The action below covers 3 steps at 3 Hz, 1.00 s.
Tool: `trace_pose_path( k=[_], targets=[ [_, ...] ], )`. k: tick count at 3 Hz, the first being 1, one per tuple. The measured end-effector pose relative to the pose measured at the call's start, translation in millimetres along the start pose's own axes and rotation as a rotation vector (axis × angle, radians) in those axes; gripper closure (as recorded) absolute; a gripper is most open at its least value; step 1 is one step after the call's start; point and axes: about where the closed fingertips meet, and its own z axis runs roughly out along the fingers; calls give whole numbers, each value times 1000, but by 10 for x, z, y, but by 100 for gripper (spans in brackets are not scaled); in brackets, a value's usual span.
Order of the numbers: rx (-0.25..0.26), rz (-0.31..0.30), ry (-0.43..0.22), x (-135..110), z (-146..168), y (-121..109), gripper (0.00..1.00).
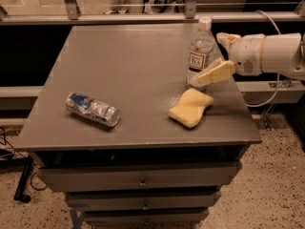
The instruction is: Move blue plastic bottle near sponge
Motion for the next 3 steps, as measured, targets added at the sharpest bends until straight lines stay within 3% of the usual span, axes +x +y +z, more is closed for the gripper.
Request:
trace_pose_path(
  k=[1, 2, 3],
  targets=[
    [-17, -10, -53, 122, -153, -171, 0],
    [-69, -31, -99, 355, -405, -446, 0],
    [-47, -66, -142, 329, -828, -755, 0]
  ],
)
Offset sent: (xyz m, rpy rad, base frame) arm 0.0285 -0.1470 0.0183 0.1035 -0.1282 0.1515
